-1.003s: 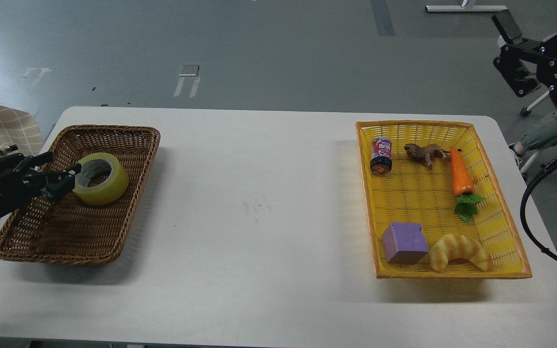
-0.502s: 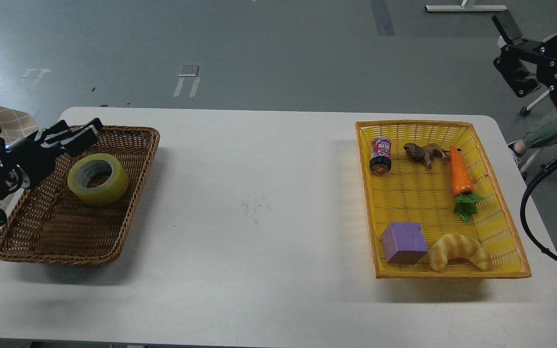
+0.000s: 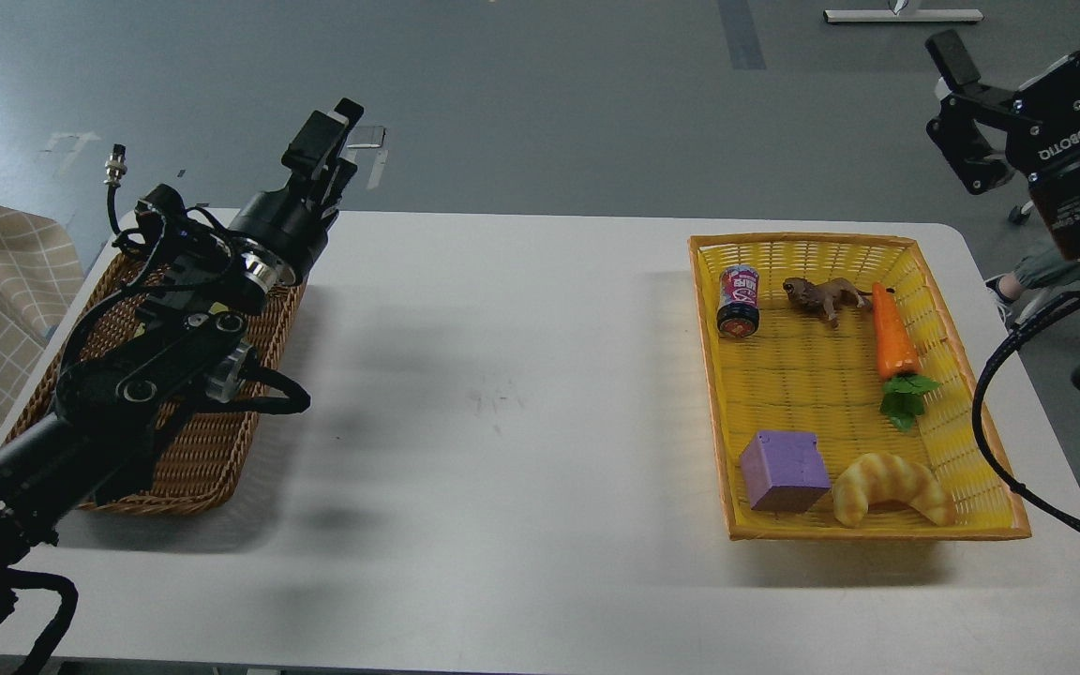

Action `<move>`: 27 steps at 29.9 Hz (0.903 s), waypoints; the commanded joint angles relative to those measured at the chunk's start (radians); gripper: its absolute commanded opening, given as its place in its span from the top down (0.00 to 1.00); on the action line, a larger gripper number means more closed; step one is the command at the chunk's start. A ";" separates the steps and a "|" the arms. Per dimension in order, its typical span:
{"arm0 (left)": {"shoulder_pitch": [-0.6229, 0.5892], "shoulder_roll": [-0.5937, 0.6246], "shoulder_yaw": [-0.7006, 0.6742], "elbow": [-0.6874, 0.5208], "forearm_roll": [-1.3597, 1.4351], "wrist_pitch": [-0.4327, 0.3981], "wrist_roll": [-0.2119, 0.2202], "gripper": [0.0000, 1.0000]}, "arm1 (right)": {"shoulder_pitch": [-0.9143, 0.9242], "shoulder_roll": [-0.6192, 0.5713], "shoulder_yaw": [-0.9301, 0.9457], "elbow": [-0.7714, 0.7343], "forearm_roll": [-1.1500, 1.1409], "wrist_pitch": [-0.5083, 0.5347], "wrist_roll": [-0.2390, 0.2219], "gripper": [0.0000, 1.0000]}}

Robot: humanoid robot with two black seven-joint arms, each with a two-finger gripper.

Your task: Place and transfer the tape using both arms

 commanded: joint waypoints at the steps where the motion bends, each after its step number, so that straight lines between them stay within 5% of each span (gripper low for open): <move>1: -0.037 -0.012 -0.033 0.011 -0.072 -0.166 0.025 0.02 | 0.002 0.023 -0.018 -0.001 -0.026 -0.015 -0.004 0.00; 4: -0.033 -0.018 -0.056 0.011 -0.079 -0.320 0.042 0.02 | 0.015 0.043 -0.027 0.000 -0.026 -0.047 -0.024 0.00; 9: -0.044 -0.006 -0.105 0.008 -0.073 -0.443 0.078 0.02 | 0.040 0.043 -0.071 -0.003 -0.031 -0.054 -0.038 0.00; 16: -0.056 -0.003 -0.200 -0.170 0.067 -0.417 0.207 0.02 | 0.066 0.046 -0.098 -0.014 -0.080 -0.055 -0.041 0.00; 27: -0.111 -0.004 -0.217 -0.319 0.338 -0.409 0.217 0.02 | 0.083 0.058 -0.119 -0.014 -0.171 -0.057 -0.039 0.00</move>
